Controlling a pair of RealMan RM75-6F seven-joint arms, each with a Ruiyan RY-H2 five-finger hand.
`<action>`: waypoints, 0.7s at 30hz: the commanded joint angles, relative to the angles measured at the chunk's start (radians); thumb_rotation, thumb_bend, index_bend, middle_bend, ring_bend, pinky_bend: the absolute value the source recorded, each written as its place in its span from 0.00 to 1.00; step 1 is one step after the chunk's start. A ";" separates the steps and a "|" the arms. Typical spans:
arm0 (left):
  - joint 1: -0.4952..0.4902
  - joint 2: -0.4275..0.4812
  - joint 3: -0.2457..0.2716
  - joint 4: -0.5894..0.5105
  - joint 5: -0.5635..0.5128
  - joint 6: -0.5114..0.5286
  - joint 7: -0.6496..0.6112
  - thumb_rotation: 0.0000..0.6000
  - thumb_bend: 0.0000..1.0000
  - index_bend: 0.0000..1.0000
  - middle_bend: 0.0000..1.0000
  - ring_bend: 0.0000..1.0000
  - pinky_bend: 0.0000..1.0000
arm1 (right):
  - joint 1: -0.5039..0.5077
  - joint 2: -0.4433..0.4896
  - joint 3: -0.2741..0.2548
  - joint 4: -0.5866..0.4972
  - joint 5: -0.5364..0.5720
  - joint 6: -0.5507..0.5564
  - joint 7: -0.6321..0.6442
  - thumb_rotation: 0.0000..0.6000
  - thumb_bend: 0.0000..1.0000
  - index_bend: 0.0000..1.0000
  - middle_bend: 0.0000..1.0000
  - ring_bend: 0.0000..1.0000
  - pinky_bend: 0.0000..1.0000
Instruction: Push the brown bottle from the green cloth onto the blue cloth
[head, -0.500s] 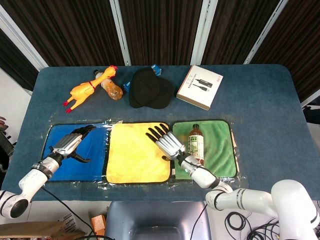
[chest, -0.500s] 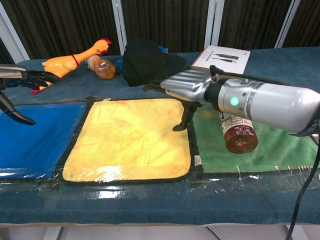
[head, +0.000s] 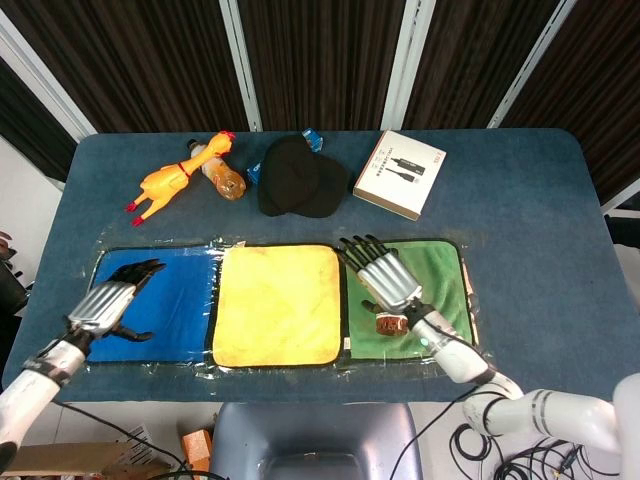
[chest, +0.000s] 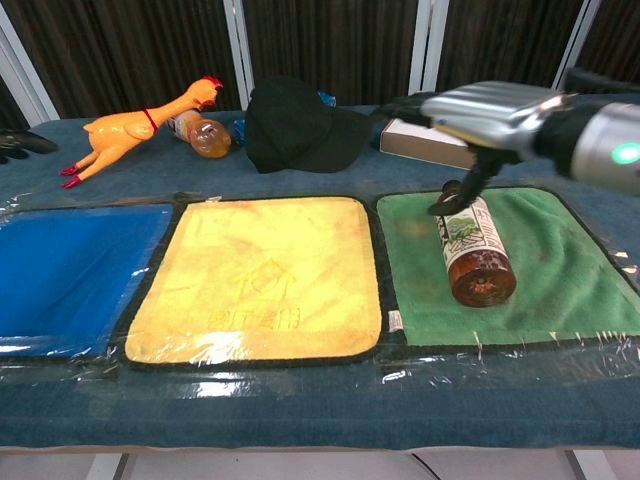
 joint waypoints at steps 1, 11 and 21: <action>0.201 0.066 0.108 -0.017 0.115 0.261 0.077 1.00 0.03 0.00 0.00 0.00 0.09 | -0.142 0.187 -0.116 -0.028 -0.132 0.101 0.221 1.00 0.21 0.00 0.09 0.04 0.21; 0.386 -0.105 0.142 0.196 0.178 0.534 0.066 1.00 0.03 0.00 0.00 0.00 0.08 | -0.244 0.211 -0.231 0.155 -0.204 0.077 0.586 1.00 0.29 0.04 0.14 0.08 0.21; 0.410 -0.279 0.135 0.432 0.240 0.595 0.005 1.00 0.03 0.00 0.00 0.00 0.08 | -0.239 0.110 -0.281 0.398 -0.328 0.020 1.128 1.00 0.30 0.04 0.14 0.08 0.20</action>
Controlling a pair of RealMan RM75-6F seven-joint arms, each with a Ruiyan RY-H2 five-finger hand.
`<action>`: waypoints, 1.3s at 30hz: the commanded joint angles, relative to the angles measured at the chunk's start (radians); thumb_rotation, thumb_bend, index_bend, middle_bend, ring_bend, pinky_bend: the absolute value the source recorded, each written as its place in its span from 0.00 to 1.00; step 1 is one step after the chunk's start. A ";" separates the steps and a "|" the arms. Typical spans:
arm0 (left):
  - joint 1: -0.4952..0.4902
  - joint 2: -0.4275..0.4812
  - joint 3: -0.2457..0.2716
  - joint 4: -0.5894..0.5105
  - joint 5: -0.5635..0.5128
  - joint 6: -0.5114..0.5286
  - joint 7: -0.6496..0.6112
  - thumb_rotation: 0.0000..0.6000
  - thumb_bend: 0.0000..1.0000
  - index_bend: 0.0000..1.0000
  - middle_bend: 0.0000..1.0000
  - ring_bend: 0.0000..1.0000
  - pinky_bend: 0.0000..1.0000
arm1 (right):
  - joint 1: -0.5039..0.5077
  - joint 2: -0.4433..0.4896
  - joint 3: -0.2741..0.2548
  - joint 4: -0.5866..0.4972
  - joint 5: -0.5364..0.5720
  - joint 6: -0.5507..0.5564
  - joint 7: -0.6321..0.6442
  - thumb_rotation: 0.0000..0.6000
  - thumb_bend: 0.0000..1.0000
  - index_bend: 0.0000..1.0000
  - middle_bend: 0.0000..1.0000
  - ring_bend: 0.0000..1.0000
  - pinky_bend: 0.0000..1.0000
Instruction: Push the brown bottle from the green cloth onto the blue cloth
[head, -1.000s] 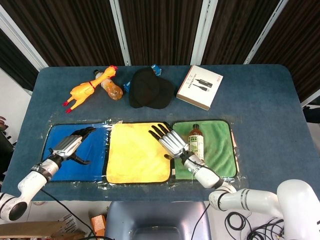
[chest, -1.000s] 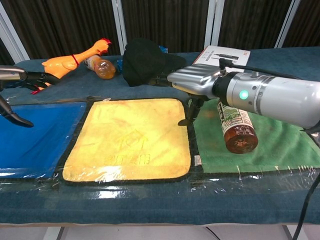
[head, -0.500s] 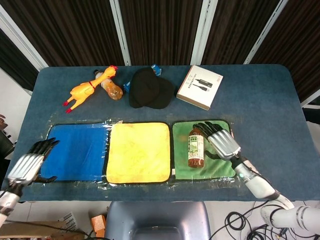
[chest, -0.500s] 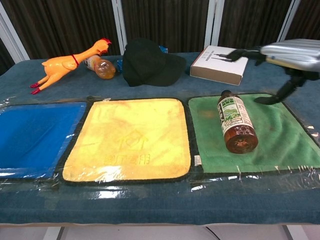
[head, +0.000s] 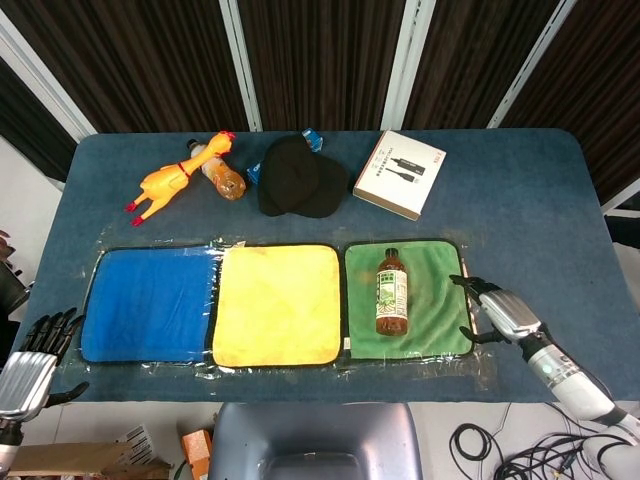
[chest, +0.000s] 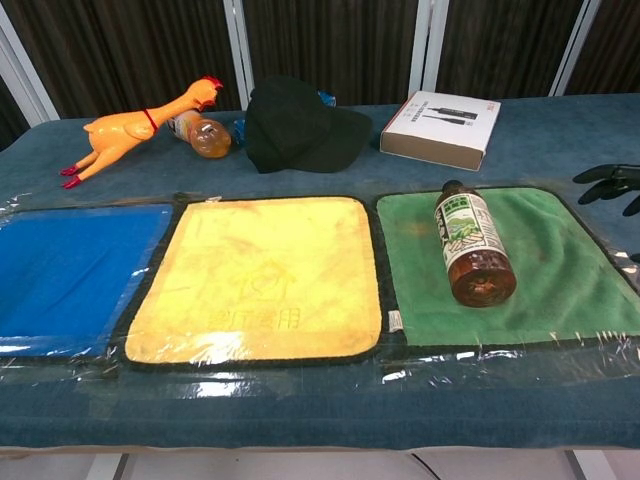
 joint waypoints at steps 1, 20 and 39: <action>0.005 -0.029 0.002 0.033 0.021 0.002 -0.025 1.00 0.03 0.00 0.00 0.00 0.08 | 0.013 -0.045 -0.032 0.100 -0.074 -0.043 0.233 1.00 0.30 0.03 0.14 0.08 0.19; -0.009 0.010 0.012 -0.023 0.005 -0.082 -0.027 1.00 0.03 0.00 0.00 0.00 0.08 | 0.173 -0.066 -0.086 0.160 -0.204 -0.057 1.199 1.00 0.32 0.00 0.14 0.08 0.20; -0.008 0.022 -0.004 -0.050 -0.015 -0.097 0.018 1.00 0.03 0.00 0.00 0.00 0.08 | 0.244 -0.140 -0.110 0.263 -0.201 -0.109 1.374 1.00 0.32 0.00 0.14 0.08 0.20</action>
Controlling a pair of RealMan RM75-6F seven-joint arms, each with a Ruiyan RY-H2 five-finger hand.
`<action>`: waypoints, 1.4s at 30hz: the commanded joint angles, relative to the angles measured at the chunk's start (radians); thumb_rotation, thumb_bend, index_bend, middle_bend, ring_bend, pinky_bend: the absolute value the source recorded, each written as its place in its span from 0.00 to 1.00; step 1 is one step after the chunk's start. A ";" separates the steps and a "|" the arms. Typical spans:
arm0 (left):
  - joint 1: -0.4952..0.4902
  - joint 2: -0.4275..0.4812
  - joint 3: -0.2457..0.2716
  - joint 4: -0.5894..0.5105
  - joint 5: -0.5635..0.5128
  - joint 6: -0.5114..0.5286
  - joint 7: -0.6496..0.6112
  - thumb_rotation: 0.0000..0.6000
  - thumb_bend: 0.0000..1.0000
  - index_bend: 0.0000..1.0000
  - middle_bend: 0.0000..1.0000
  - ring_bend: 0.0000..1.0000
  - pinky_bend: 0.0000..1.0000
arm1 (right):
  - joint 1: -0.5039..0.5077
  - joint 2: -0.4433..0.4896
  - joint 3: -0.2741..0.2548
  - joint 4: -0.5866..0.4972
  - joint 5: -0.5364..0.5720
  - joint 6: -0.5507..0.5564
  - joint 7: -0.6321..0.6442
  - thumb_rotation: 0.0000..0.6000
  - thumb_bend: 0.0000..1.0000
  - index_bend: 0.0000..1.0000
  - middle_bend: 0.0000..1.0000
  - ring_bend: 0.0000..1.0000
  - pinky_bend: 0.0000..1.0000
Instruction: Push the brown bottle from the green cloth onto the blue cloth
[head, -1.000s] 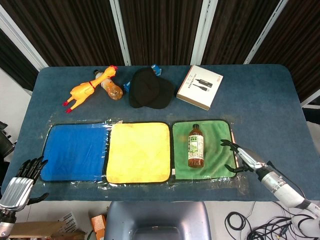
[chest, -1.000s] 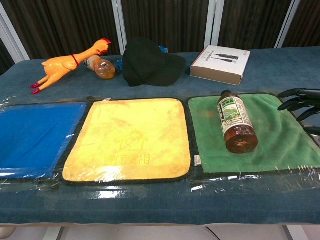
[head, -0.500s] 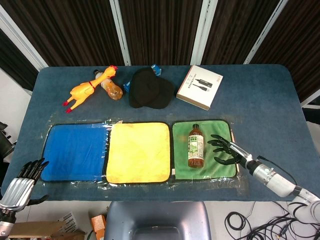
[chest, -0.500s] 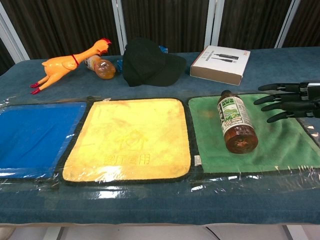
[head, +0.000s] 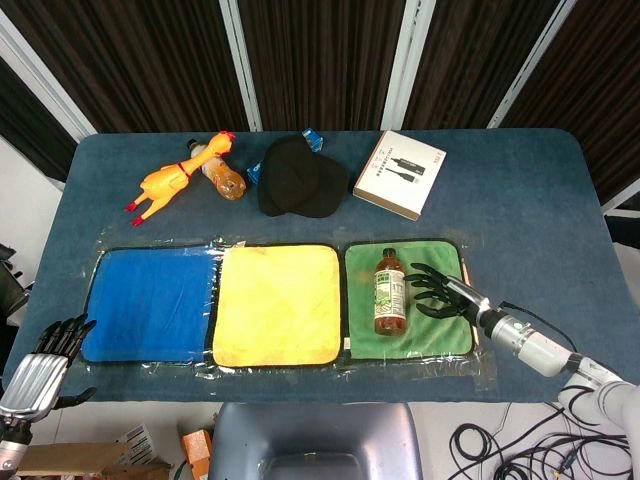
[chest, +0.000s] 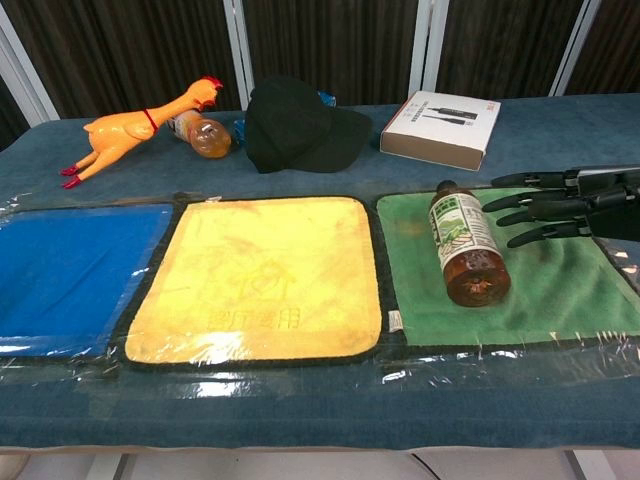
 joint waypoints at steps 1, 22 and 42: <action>-0.001 0.000 -0.001 -0.001 -0.003 -0.005 0.002 1.00 0.03 0.00 0.00 0.00 0.08 | 0.011 -0.004 -0.003 -0.002 0.000 -0.008 0.008 1.00 0.32 0.00 0.14 0.08 0.20; 0.000 0.007 -0.005 -0.005 -0.003 -0.010 -0.005 1.00 0.03 0.00 0.00 0.00 0.08 | 0.113 -0.049 0.037 -0.062 0.039 -0.097 -0.069 1.00 0.32 0.00 0.14 0.08 0.20; 0.001 0.040 -0.019 -0.032 0.000 0.013 0.012 1.00 0.03 0.00 0.00 0.00 0.08 | 0.230 -0.105 0.175 -0.168 0.176 -0.282 -0.350 1.00 0.32 0.00 0.14 0.08 0.20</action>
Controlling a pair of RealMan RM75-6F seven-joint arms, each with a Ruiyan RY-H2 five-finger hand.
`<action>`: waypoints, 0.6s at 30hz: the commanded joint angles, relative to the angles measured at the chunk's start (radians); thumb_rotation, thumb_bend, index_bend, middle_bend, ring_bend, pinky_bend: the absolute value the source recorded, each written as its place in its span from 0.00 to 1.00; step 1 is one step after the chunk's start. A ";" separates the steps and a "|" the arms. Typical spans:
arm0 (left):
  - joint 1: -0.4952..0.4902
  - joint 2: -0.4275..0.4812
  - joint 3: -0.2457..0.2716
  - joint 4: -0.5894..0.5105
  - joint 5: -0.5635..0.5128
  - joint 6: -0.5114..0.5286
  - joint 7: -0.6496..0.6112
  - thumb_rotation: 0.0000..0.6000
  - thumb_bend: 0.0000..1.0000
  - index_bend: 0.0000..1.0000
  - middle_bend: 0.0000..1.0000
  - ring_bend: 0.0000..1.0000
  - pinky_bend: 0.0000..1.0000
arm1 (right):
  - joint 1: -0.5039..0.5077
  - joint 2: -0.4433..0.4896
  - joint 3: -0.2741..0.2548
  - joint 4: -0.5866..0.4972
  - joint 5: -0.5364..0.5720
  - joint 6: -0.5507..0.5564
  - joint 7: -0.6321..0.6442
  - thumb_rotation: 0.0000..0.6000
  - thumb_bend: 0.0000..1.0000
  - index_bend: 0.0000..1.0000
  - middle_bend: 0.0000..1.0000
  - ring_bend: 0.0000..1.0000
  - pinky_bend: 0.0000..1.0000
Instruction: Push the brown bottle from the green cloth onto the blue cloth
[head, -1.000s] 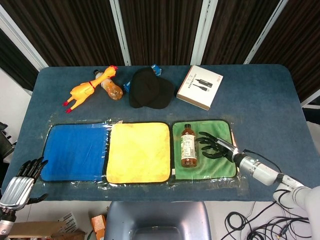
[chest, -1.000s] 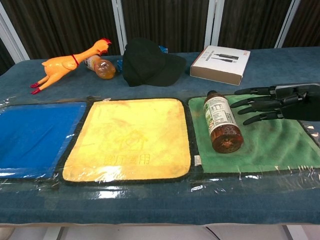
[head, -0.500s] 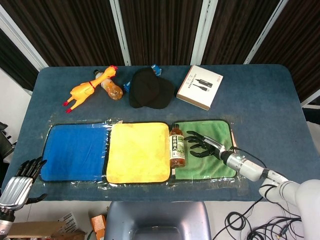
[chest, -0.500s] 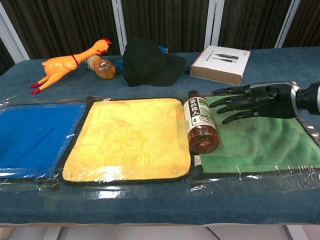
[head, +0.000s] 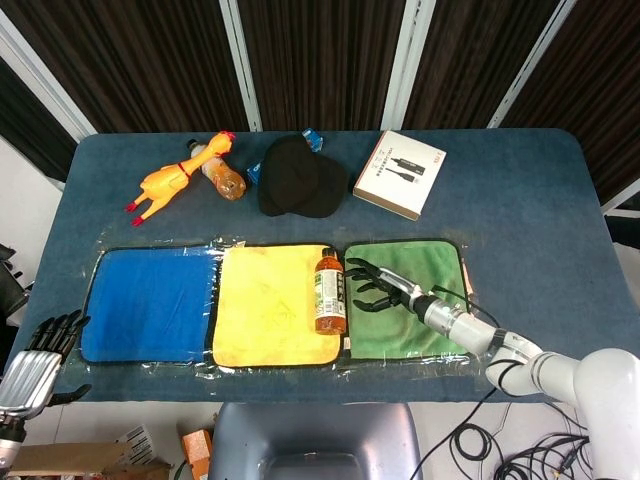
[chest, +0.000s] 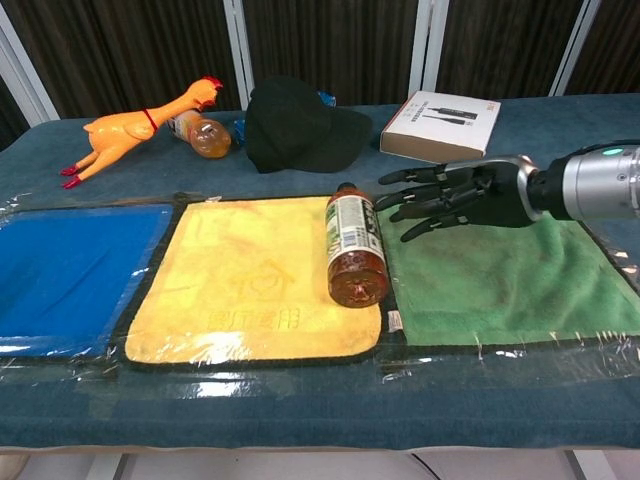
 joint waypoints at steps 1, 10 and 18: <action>0.002 0.015 -0.004 -0.019 0.003 0.014 0.016 1.00 0.03 0.00 0.00 0.00 0.08 | 0.024 -0.022 0.036 -0.019 0.038 -0.045 -0.057 1.00 0.32 0.00 0.14 0.08 0.20; 0.009 0.030 -0.005 -0.034 -0.003 0.019 0.015 1.00 0.03 0.00 0.00 0.00 0.08 | 0.055 -0.062 0.109 -0.039 0.109 -0.111 -0.155 1.00 0.32 0.00 0.14 0.08 0.20; 0.015 0.034 -0.004 -0.030 -0.006 0.020 0.005 1.00 0.03 0.00 0.00 0.00 0.08 | 0.083 -0.115 0.169 -0.044 0.160 -0.167 -0.247 1.00 0.32 0.00 0.14 0.08 0.20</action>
